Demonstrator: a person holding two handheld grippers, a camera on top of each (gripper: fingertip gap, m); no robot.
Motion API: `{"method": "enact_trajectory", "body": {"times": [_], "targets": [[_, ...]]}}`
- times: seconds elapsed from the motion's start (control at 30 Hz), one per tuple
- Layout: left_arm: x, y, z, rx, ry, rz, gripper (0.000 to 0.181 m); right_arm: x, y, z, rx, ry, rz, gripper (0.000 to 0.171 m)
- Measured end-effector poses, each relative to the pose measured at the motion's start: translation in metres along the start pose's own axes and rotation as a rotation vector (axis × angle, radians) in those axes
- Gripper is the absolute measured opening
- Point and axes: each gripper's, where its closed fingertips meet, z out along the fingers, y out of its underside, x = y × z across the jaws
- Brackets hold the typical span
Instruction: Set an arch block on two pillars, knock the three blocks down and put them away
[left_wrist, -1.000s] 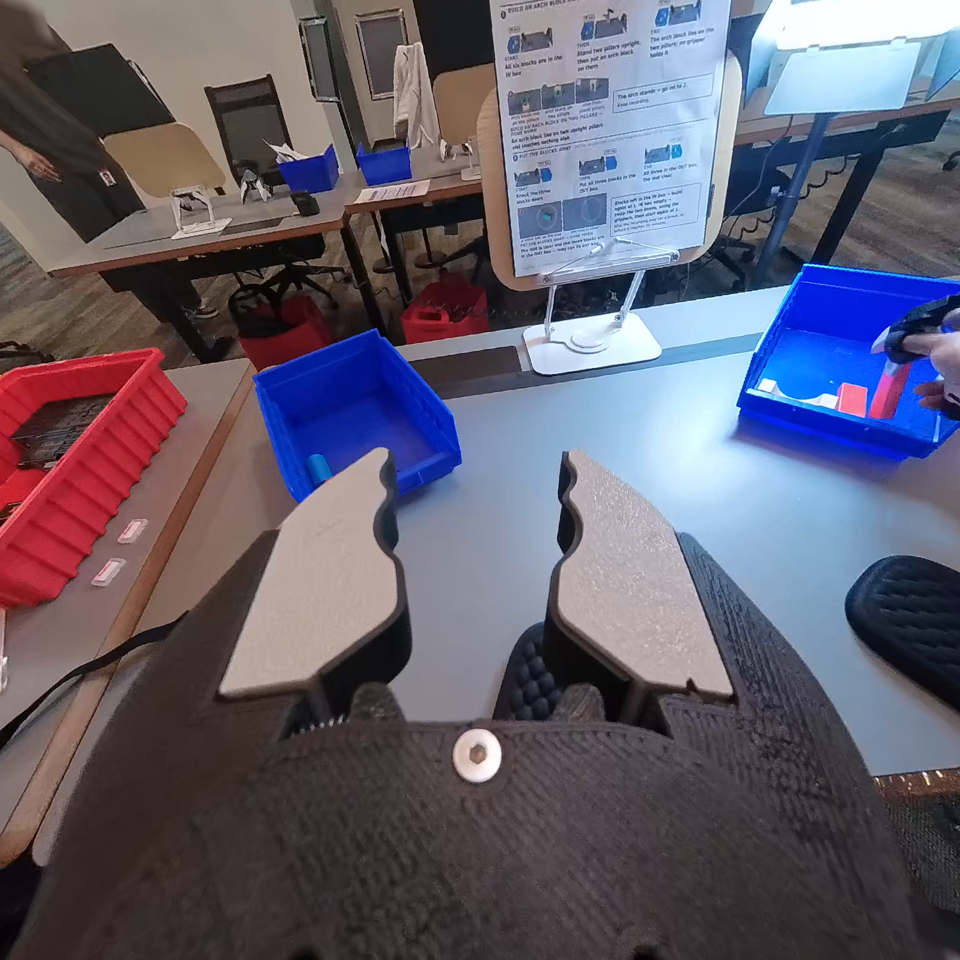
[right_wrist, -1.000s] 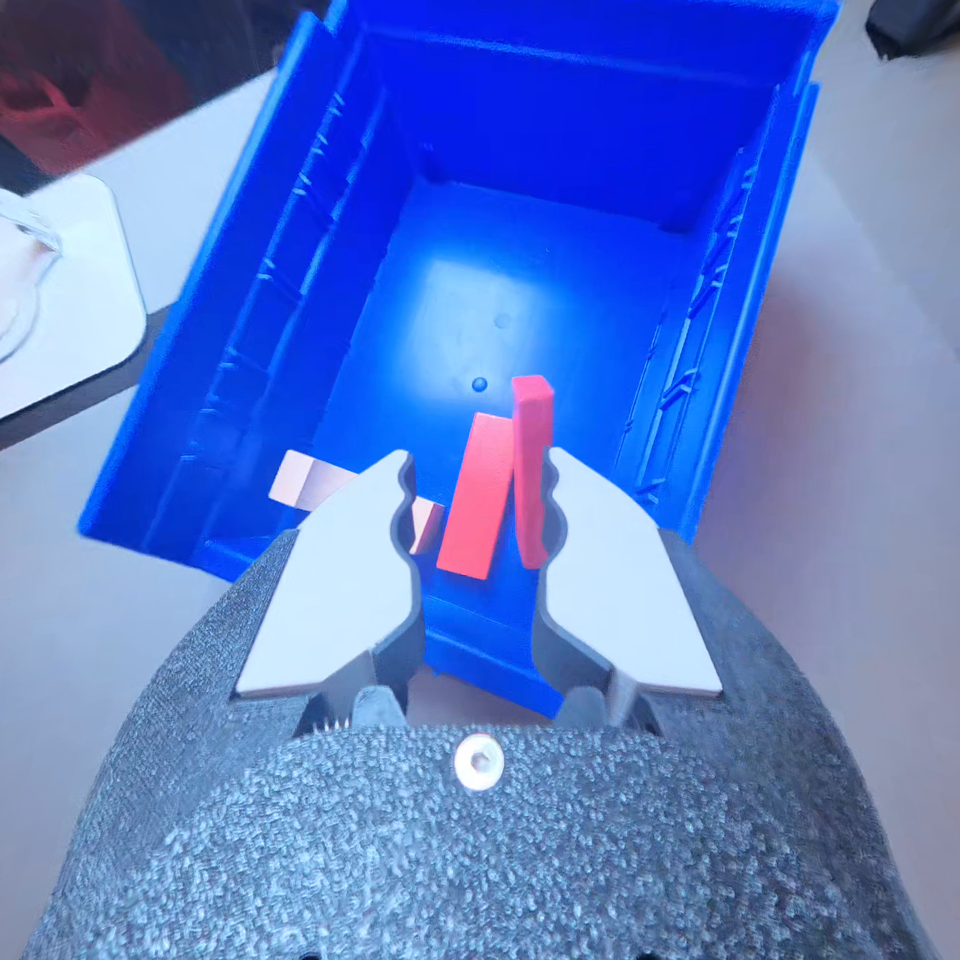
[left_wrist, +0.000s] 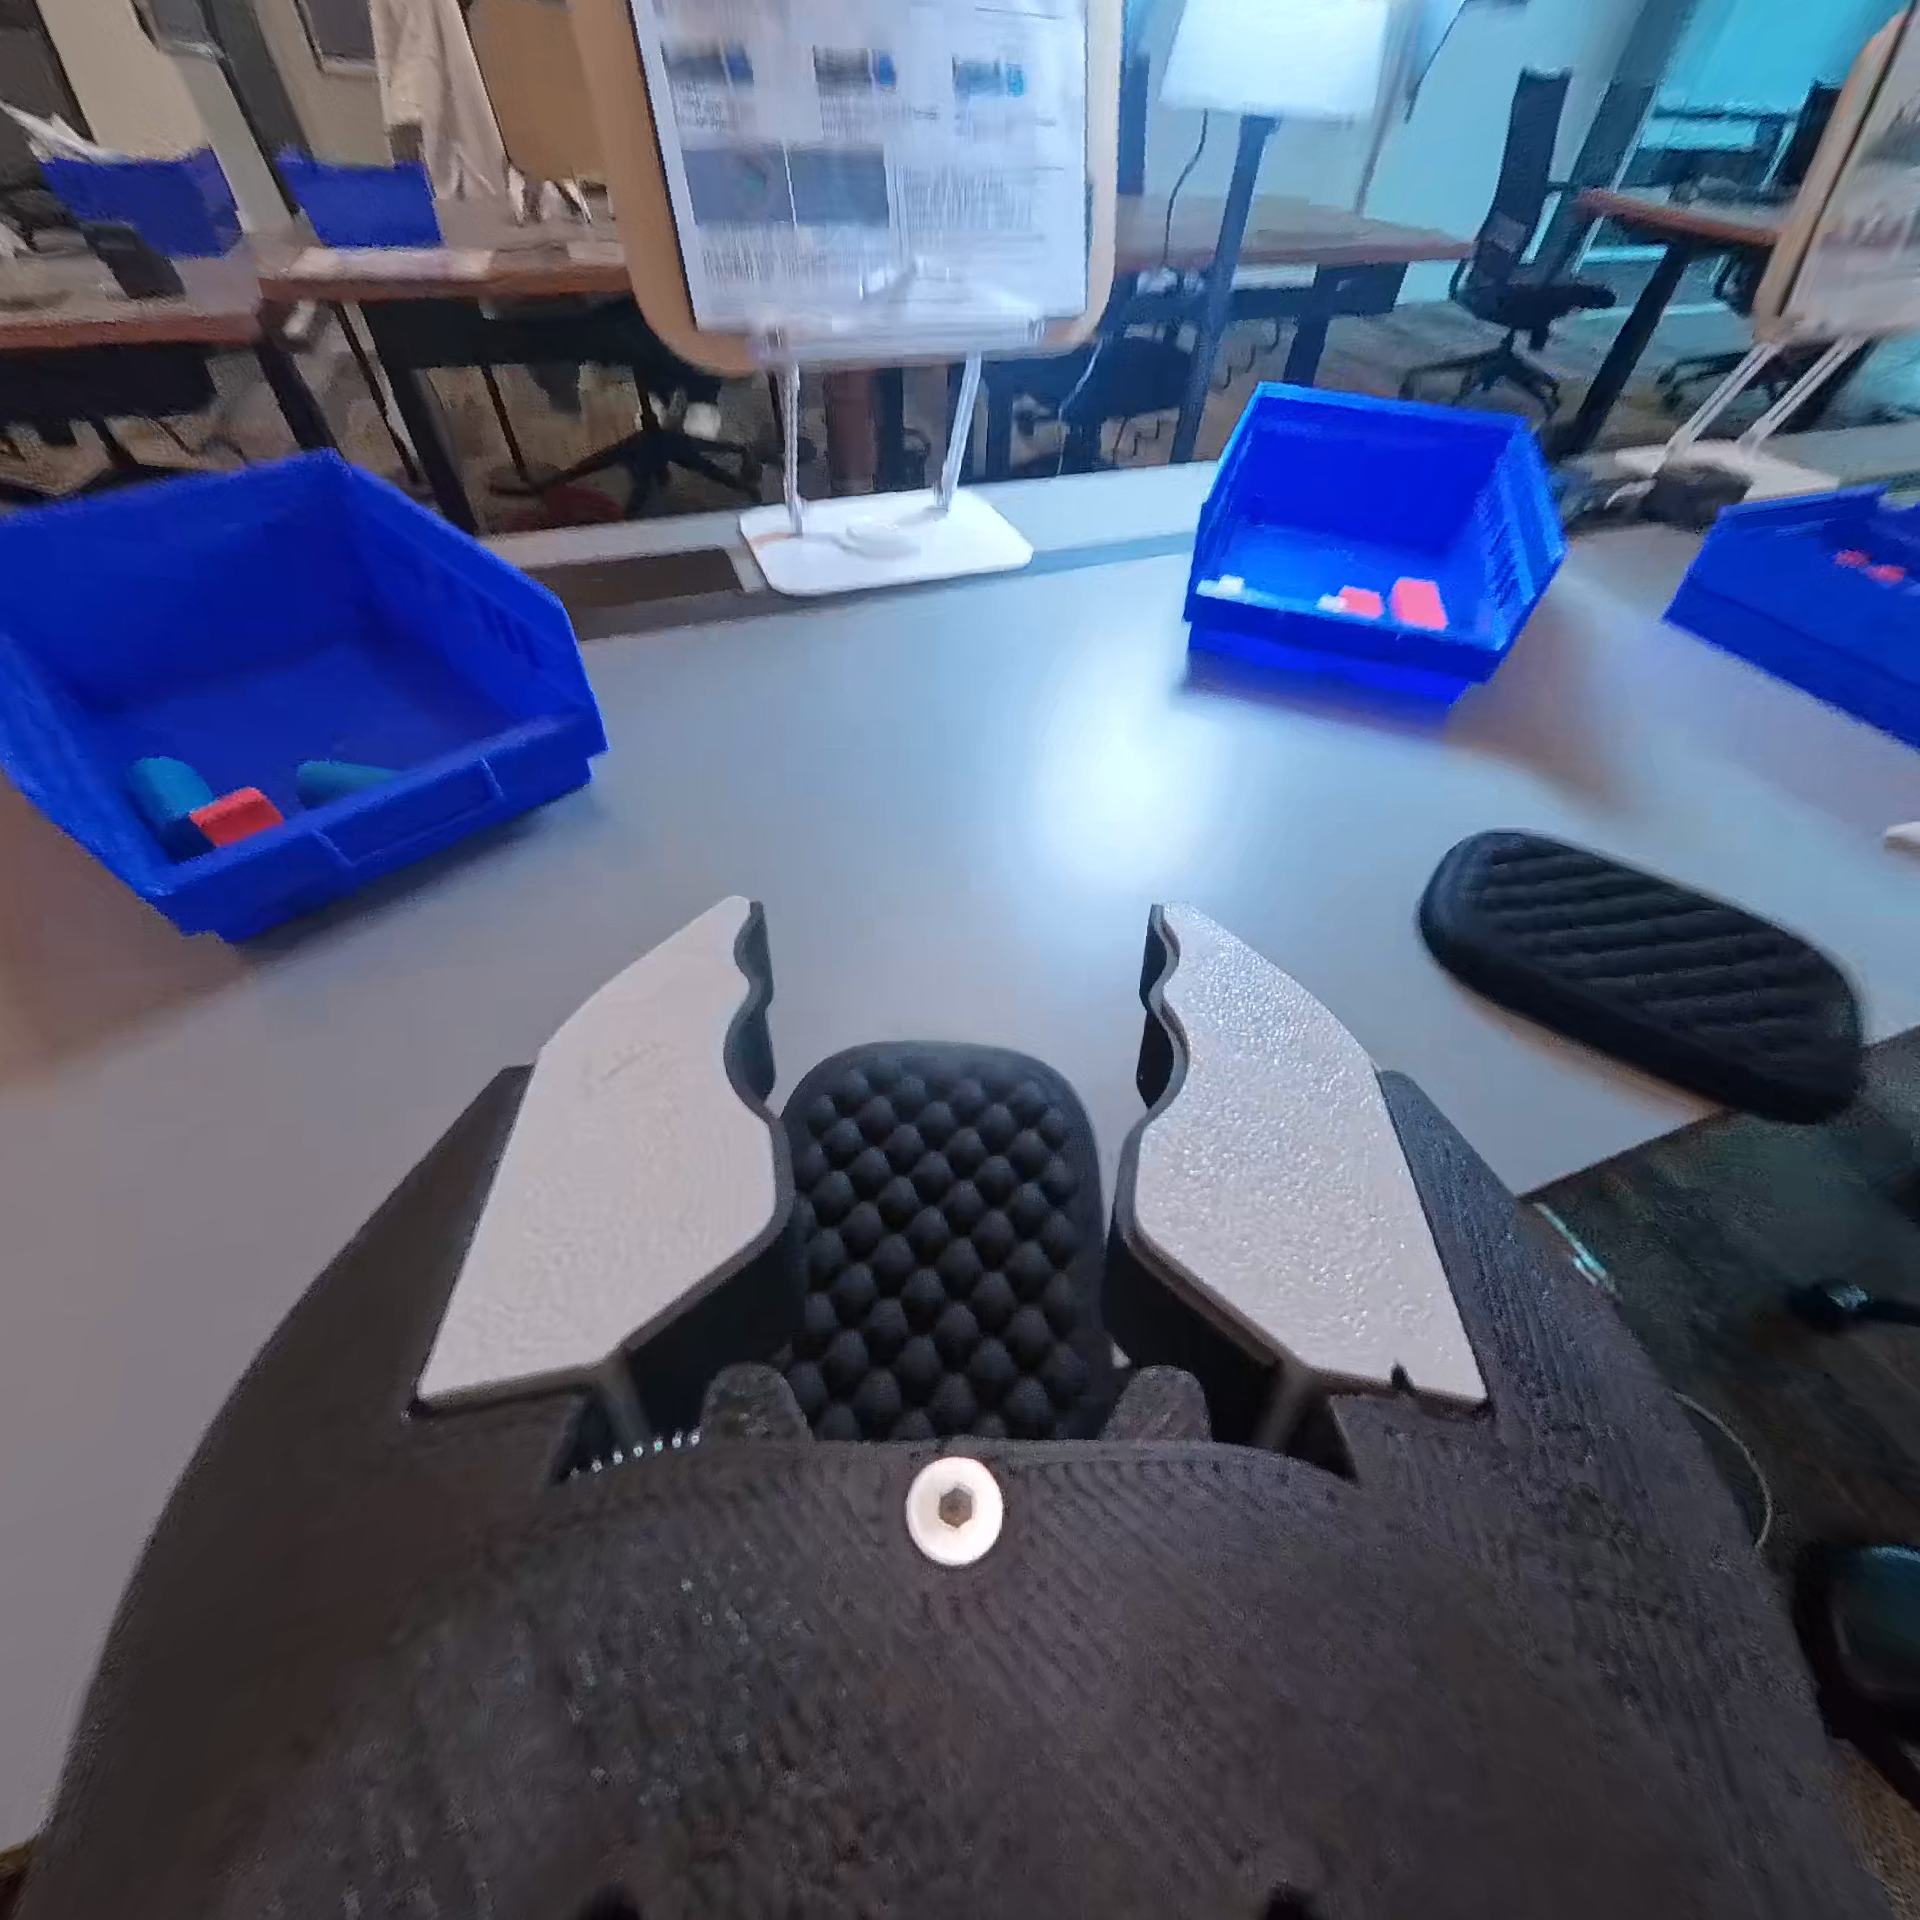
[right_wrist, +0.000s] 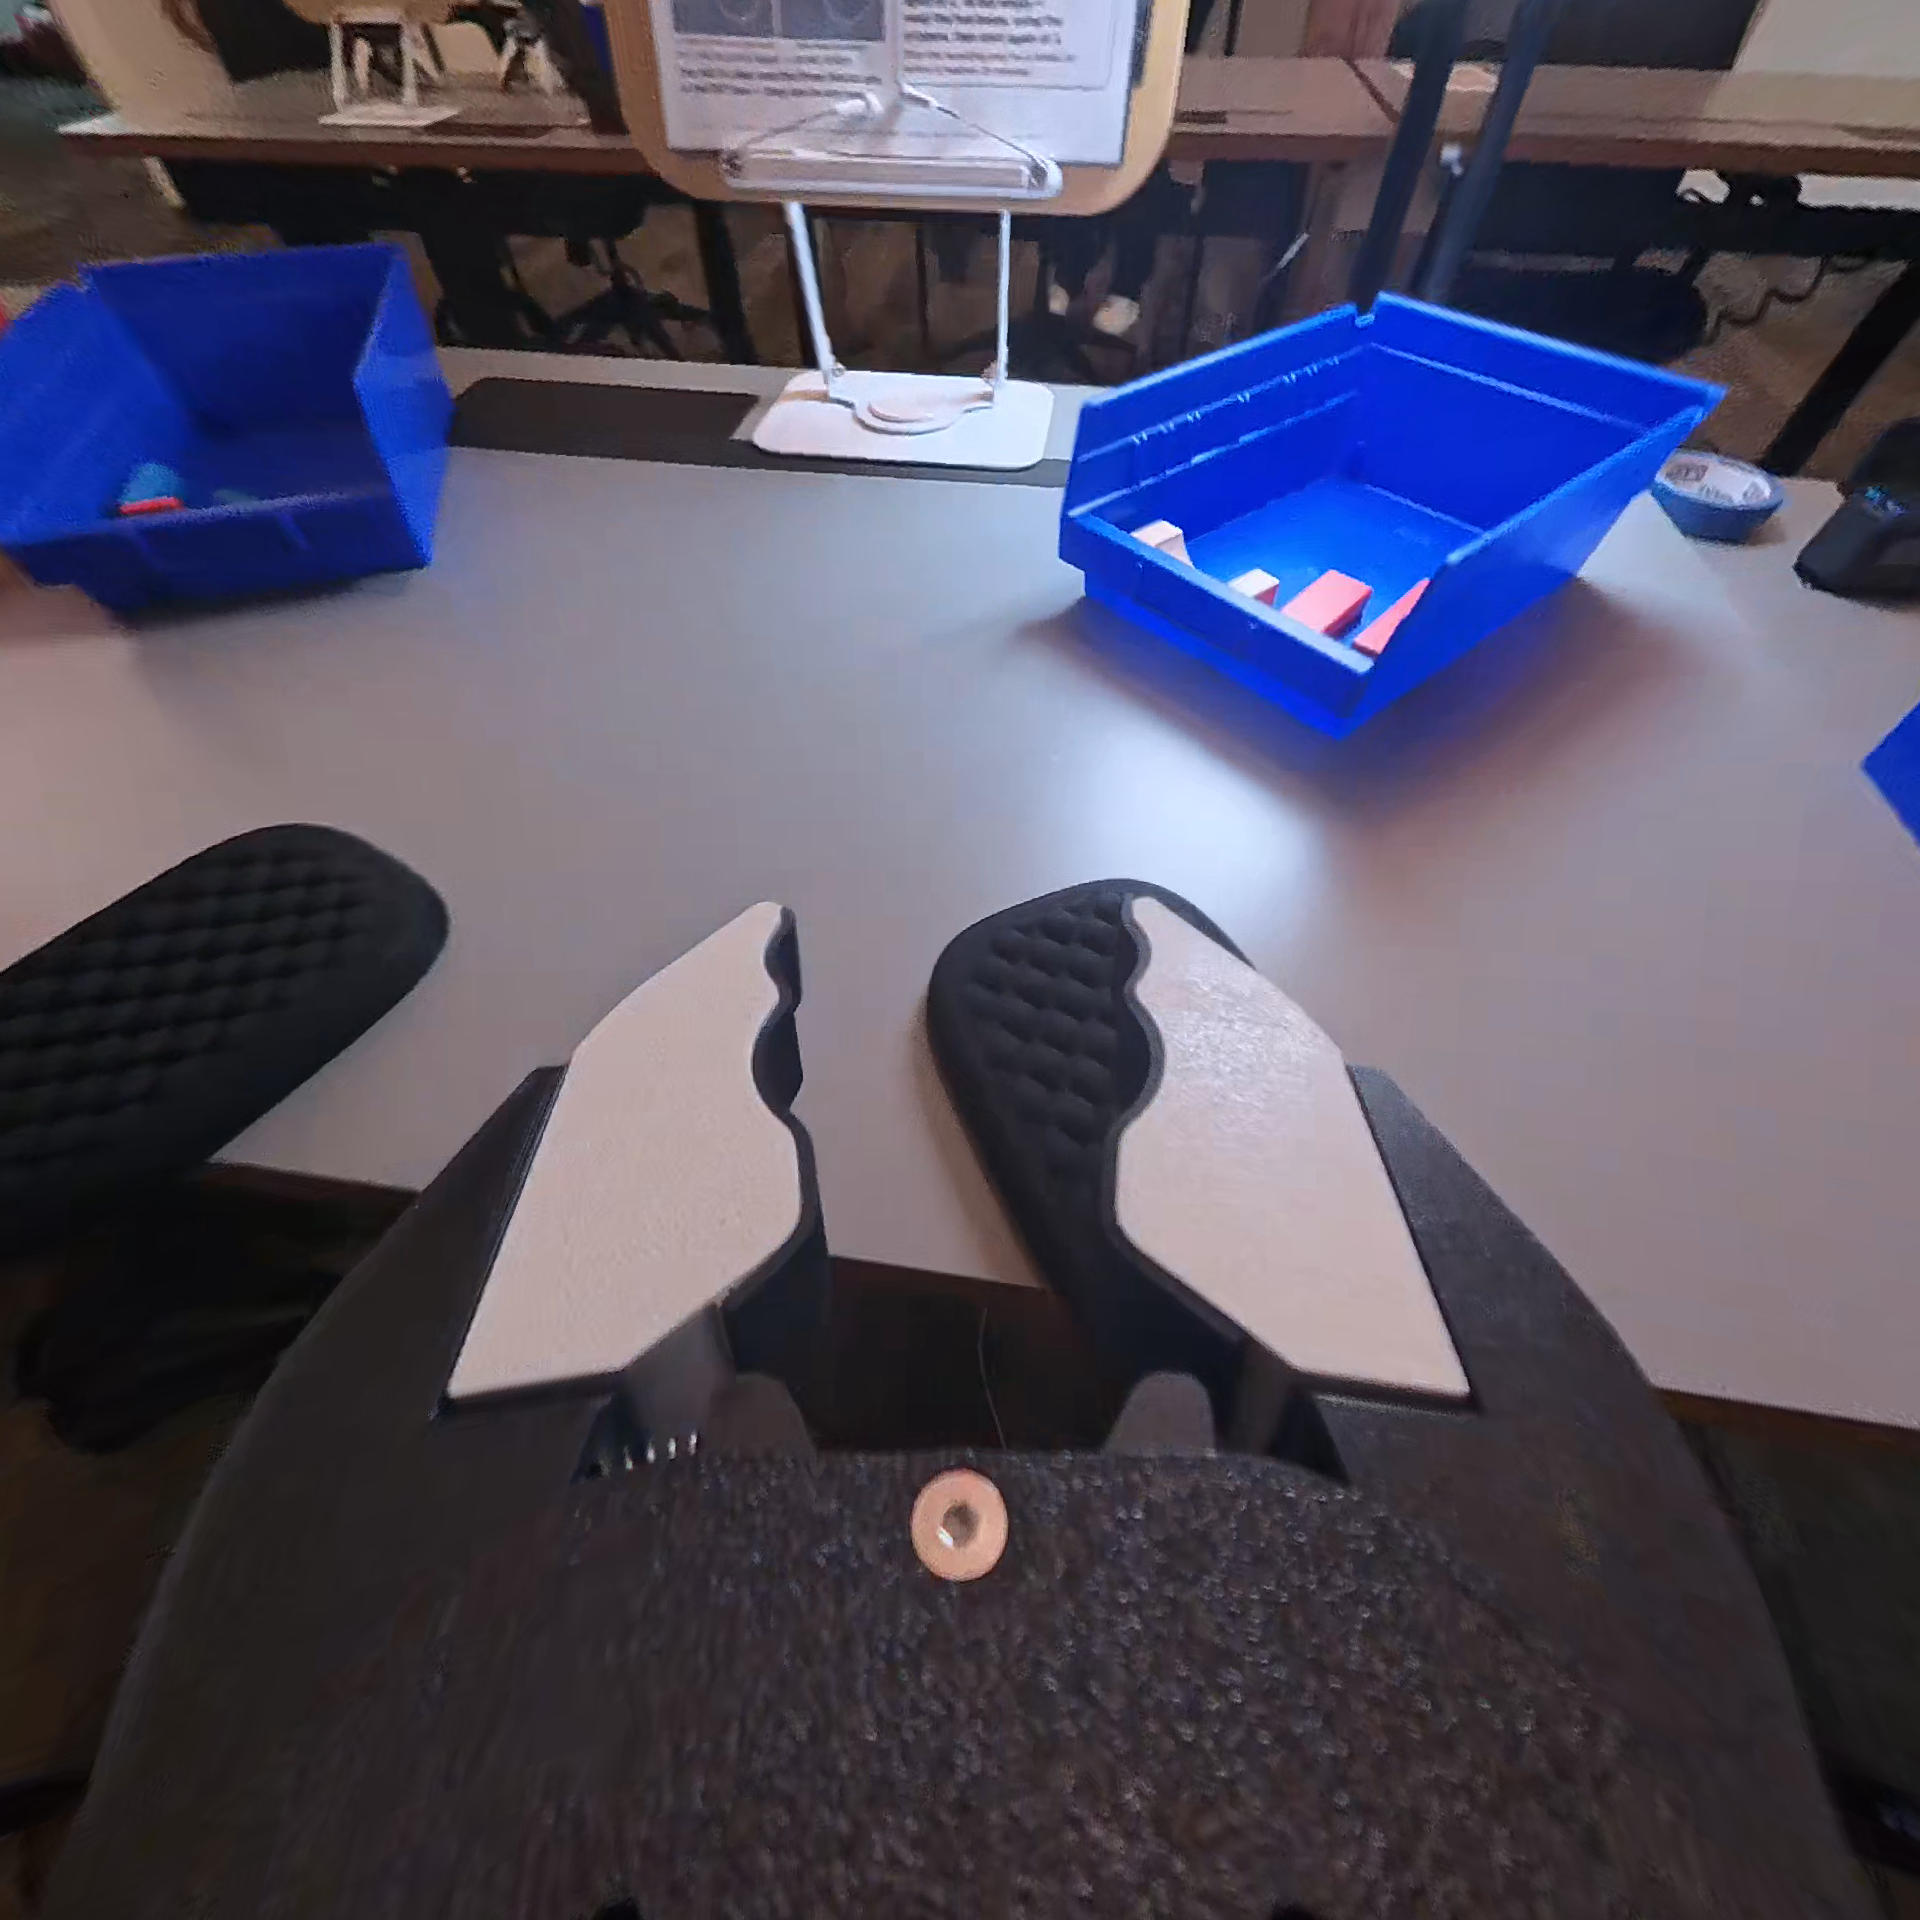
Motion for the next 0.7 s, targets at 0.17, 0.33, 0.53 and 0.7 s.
{"method": "enact_trajectory", "body": {"times": [0.17, 0.33, 0.53, 0.7], "targets": [[0.014, -0.063, -0.111, 0.109, -0.051, -0.035, 0.067, -0.007, -0.041, -0.063, 0.012, -0.069, -0.099, 0.058], [0.028, -0.069, -0.185, 0.180, -0.038, -0.003, 0.065, -0.007, -0.057, -0.122, 0.006, -0.061, -0.150, 0.057], [0.024, -0.043, -0.211, 0.246, -0.011, 0.015, 0.064, -0.030, -0.054, -0.144, -0.015, -0.104, -0.183, 0.057], [0.008, -0.030, -0.222, 0.207, -0.026, -0.049, 0.063, -0.062, -0.065, -0.133, -0.004, -0.137, -0.170, 0.057]]}}
